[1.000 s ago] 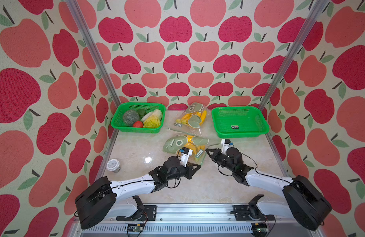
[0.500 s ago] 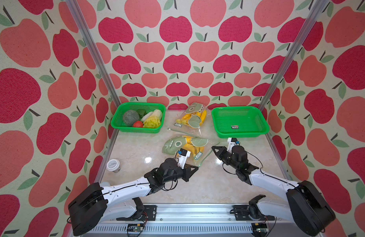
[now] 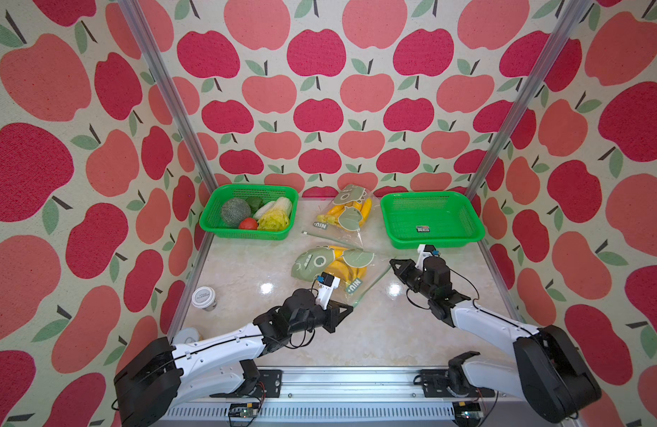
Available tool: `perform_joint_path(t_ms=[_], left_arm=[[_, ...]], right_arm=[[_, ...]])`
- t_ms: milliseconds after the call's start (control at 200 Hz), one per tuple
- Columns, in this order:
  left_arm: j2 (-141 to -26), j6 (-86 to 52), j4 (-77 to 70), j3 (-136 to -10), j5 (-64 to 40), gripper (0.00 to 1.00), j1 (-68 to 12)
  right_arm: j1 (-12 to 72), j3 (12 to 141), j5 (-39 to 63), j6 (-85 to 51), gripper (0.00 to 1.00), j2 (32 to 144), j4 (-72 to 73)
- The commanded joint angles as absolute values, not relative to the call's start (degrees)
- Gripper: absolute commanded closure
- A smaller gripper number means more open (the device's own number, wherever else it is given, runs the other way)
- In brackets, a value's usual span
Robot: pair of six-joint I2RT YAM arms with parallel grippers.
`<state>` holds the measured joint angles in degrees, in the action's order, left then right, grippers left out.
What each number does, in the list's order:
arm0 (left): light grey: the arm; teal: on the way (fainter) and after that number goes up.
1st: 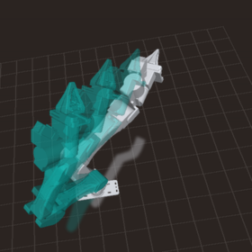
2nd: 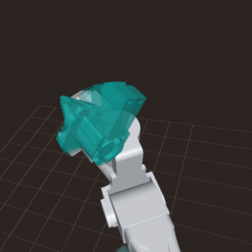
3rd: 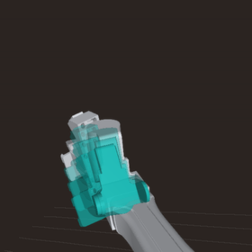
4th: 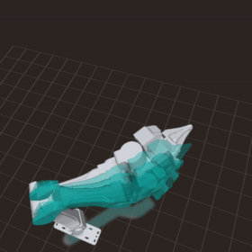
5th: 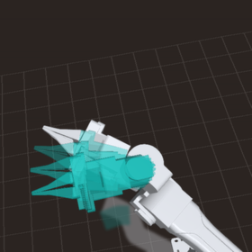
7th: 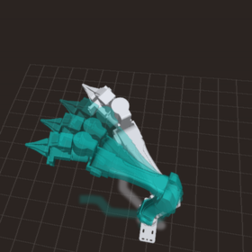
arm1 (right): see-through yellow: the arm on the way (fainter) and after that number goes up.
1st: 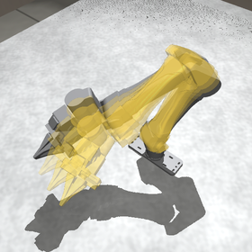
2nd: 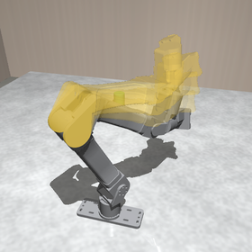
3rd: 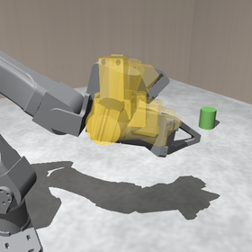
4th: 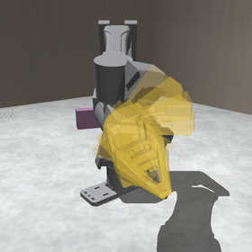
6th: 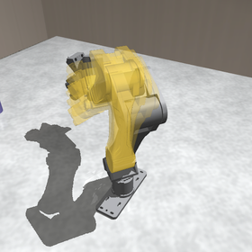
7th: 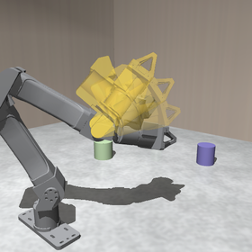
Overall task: Open the zip-top bag and take out the banana
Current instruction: Unzip the zipper on the zipper food storage bag.
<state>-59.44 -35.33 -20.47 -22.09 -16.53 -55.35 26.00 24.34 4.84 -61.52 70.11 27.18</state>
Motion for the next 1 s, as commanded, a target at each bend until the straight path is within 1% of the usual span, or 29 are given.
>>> perform_joint_path(t_ms=[0, 205, 430, 545, 555, 605, 740, 845, 915, 990], left_arm=[[-58.36, -33.50, -16.99, -20.74, -19.12, 1.00, -55.99], [-56.73, -33.91, -14.95, -19.10, -19.27, 1.00, -56.07], [-54.94, -32.08, -11.23, -19.71, -18.29, 1.00, -56.07], [-55.97, -29.02, -4.08, -23.70, -15.69, 1.00, -56.10], [-56.14, -28.41, -3.00, -24.29, -15.22, 0.98, -56.08], [-56.48, -26.21, 3.21, -27.60, -12.09, 0.82, -56.08], [-57.47, -20.22, 16.28, -36.87, -3.09, 0.57, -56.26], [-58.87, -16.95, 19.34, -41.52, 0.19, 0.33, -57.16], [-61.71, -15.99, 18.91, -43.79, 1.52, 0.22, -57.61], [-67.61, -15.05, 18.03, -46.64, 2.61, 0.16, -58.48]], right_arm=[[24.27, 26.07, 0.08, -59.09, 0.88, 70.75, 25.92], [23.91, 26.47, -0.41, -58.27, 0.88, 70.75, 24.96], [23.80, 26.81, 1.57, -58.05, 0.87, 71.75, 25.77], [24.29, 26.82, 3.19, -57.72, 0.87, 71.98, 26.28], [24.38, 26.81, 3.22, -57.63, 0.87, 71.96, 26.26], [24.89, 26.86, 3.84, -57.00, 0.87, 71.89, 26.28], [26.93, 26.99, 4.21, -54.81, 0.86, 70.99, 25.71], [28.12, 26.90, 3.17, -53.75, 0.85, 69.99, 24.92], [28.28, 26.65, 3.40, -53.72, 0.85, 69.40, 25.21], [28.34, 26.72, 3.75, -54.02, 0.85, 68.88, 25.29]])
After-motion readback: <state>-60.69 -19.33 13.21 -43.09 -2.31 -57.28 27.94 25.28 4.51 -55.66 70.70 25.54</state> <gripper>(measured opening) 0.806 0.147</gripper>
